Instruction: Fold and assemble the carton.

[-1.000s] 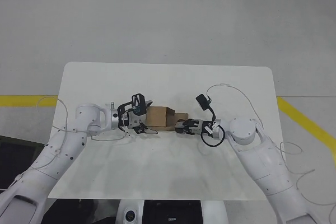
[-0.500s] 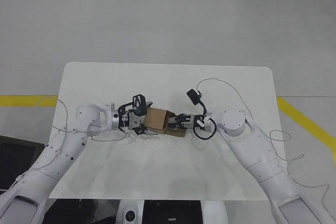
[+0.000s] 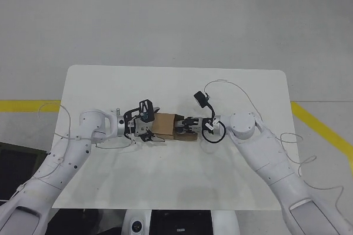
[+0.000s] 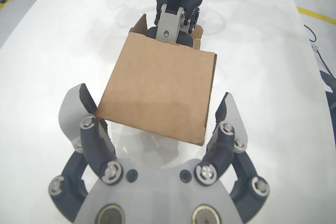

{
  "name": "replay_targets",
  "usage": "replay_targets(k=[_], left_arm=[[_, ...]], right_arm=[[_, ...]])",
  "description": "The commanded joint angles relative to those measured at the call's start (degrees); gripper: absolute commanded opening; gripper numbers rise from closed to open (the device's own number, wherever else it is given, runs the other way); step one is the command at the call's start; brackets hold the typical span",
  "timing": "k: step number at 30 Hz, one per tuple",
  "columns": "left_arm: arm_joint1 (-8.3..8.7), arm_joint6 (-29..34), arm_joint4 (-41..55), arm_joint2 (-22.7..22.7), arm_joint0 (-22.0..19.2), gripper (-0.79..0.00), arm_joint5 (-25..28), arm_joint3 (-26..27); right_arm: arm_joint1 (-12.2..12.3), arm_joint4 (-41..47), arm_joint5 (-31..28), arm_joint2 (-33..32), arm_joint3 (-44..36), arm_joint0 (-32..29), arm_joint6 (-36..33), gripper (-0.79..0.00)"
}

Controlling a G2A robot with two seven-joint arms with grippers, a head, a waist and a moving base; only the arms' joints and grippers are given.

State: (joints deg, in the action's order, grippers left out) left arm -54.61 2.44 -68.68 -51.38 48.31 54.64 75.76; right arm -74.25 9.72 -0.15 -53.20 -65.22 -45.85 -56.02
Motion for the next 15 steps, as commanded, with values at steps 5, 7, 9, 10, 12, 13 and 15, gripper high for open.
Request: replay_targets(k=[5,7,9,10,12,13,15], left_arm=[[-0.2,1.2,1.4,-0.4,-0.1,0.0,0.0,-0.4],[-0.26,1.5,1.7,-0.5,-0.1,0.0,0.0,-0.3],[-0.3,1.8,1.9,-0.6,0.0,0.0,0.1,-0.3],[-0.31,1.9,2.0,-0.7,0.0,0.0,0.1,-0.3],[-0.34,2.1,2.1,-0.8,0.1,0.0,0.2,-0.2],[-0.35,2.2,2.0,-0.9,0.1,0.0,0.2,-0.1],[-0.36,2.2,2.0,-1.1,0.2,0.0,0.2,0.0]], right_arm=[[2.2,-3.0,3.7,-5.2,-6.2,-4.5,0.0,-0.785],[2.9,-4.2,4.8,-6.8,-7.8,-5.8,0.2,-0.785],[3.3,-5.4,5.4,-8.0,-9.3,-6.5,0.6,-0.785],[3.5,-5.7,5.3,-8.4,-9.8,-6.6,0.9,-0.785],[3.6,-6.8,5.0,-8.6,-9.6,-6.1,1.4,-0.785],[3.6,-7.0,4.4,-8.5,-9.1,-5.6,1.4,-0.785],[3.4,-8.0,3.8,-7.6,-7.3,-4.1,1.4,-0.785]])
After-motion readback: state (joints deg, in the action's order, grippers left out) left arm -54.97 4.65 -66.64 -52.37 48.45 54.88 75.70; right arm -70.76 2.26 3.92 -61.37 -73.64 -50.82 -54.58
